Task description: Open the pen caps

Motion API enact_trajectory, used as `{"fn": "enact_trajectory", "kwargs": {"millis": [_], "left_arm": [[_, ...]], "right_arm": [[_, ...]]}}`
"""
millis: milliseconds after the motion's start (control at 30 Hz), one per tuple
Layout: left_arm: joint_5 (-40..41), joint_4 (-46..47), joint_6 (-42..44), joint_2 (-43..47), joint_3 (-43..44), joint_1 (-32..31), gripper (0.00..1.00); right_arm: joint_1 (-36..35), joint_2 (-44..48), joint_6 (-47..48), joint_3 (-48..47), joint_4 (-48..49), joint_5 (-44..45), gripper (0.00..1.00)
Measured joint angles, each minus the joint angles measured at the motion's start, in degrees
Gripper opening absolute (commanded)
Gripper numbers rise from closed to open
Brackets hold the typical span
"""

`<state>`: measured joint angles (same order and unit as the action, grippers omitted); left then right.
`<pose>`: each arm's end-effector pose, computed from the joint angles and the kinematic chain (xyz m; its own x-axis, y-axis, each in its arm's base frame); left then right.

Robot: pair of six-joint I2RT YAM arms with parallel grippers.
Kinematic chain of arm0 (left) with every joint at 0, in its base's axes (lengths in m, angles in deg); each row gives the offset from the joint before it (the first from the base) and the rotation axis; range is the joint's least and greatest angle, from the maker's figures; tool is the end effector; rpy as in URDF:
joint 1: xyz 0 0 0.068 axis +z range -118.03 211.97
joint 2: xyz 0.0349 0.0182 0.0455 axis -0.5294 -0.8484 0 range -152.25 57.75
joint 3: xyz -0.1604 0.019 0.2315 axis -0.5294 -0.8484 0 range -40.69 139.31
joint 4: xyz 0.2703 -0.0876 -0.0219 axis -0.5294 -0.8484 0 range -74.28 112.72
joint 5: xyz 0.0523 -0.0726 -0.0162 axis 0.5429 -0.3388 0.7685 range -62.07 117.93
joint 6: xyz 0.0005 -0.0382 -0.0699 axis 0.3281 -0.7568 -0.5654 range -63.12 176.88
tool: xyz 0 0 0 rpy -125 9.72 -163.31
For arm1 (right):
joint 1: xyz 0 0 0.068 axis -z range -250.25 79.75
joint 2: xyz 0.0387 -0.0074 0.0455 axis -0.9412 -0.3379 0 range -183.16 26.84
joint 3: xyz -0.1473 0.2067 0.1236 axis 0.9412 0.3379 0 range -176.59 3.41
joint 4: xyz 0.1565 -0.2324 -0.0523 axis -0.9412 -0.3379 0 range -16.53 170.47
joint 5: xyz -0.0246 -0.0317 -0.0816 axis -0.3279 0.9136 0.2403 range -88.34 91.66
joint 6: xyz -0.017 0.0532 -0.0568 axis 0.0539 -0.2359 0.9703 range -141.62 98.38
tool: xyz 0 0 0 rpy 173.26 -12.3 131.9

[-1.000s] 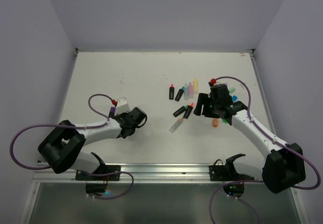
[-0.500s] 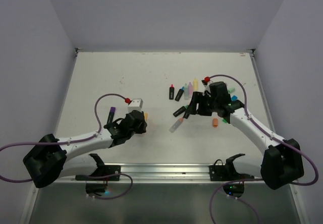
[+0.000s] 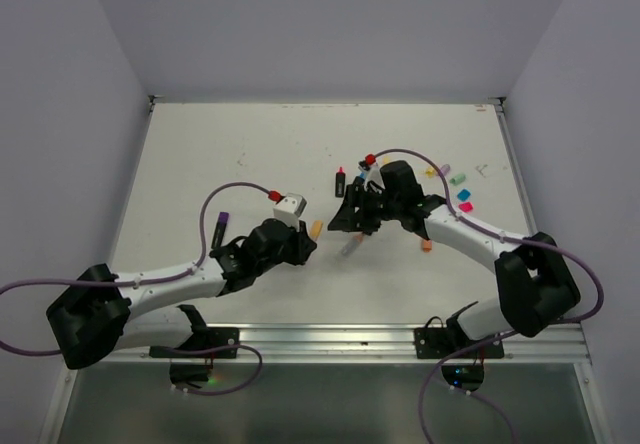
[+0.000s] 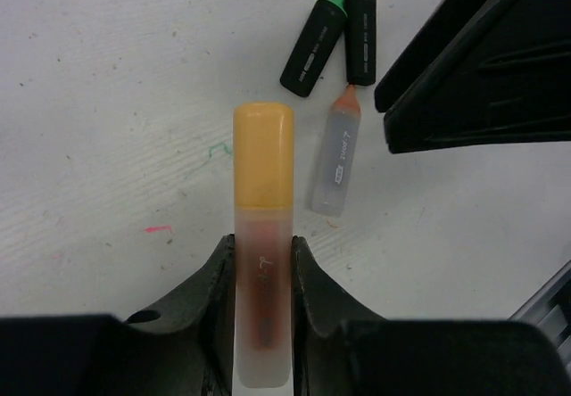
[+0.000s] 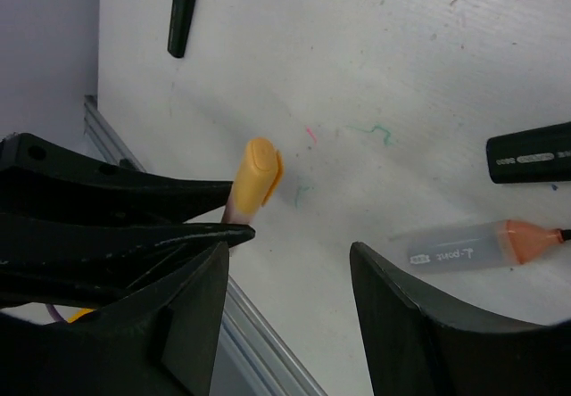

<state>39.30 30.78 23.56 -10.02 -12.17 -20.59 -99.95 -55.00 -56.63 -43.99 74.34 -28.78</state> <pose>0.1835 -0.2174 0.1694 -0.6344 -0.0573 -0.7709 0.3918 0.8358 -0.3846 0.2772 0.1981 0.1947 -0.8996 0.0563 -0.4332 -0.2996 0.6422 0.7056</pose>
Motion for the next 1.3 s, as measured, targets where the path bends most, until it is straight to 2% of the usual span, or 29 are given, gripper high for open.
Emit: {"fn": "enact_trajectory", "kwargs": {"millis": [433,533,600,633,667,700,767,800,900,1033,1133,1300], "left_arm": [[-0.76,1.66,0.00,-0.61,0.79,-2.27,0.00],[-0.76,1.73,0.00,-0.61,1.64,-2.75,0.00],[-0.76,1.81,0.00,-0.61,2.03,-3.02,0.00],[-0.70,1.70,0.02,-0.68,2.14,-3.15,0.00],[-0.57,1.55,0.00,-0.79,2.16,-3.19,0.00],[-0.39,1.55,0.00,-0.98,2.16,-3.21,0.00],[-0.17,1.57,0.02,-1.05,2.23,-3.23,0.24],[-0.04,1.55,0.02,-1.18,2.27,-3.23,0.32],[0.11,1.46,0.00,-1.66,2.36,-3.32,0.42],[-0.70,1.60,-0.09,-1.81,2.25,-3.52,0.46],[-1.42,2.86,-0.04,-1.25,0.79,-3.52,0.38],[-4.83,7.54,1.14,2.08,-3.26,-3.43,0.04]], "right_arm": [[-4.98,-5.97,-4.55,-1.09,7.06,-1.07,0.57],[-5.55,-7.54,-5.31,-1.14,8.48,-1.18,0.46],[-5.86,-8.31,-6.12,-1.14,9.60,-1.68,0.28],[-5.95,-8.52,-6.56,-1.14,10.34,-2.25,0.11],[-6.03,-8.57,-7.28,-1.14,11.23,-2.60,0.00],[-6.21,-8.57,-7.67,-1.18,11.82,-2.54,0.00],[-6.25,-8.57,-8.07,-1.16,11.82,-2.36,0.00],[-6.29,-8.52,-8.11,-1.14,11.85,-2.21,0.00],[-6.32,-8.41,-8.13,-1.05,11.80,-1.95,0.00],[-6.32,-6.97,-8.35,-0.70,11.93,-1.84,0.00],[-6.32,-5.07,-9.09,0.26,13.20,-2.21,0.00],[-6.43,-4.24,-10.29,1.36,16.04,-4.13,0.00]]}}
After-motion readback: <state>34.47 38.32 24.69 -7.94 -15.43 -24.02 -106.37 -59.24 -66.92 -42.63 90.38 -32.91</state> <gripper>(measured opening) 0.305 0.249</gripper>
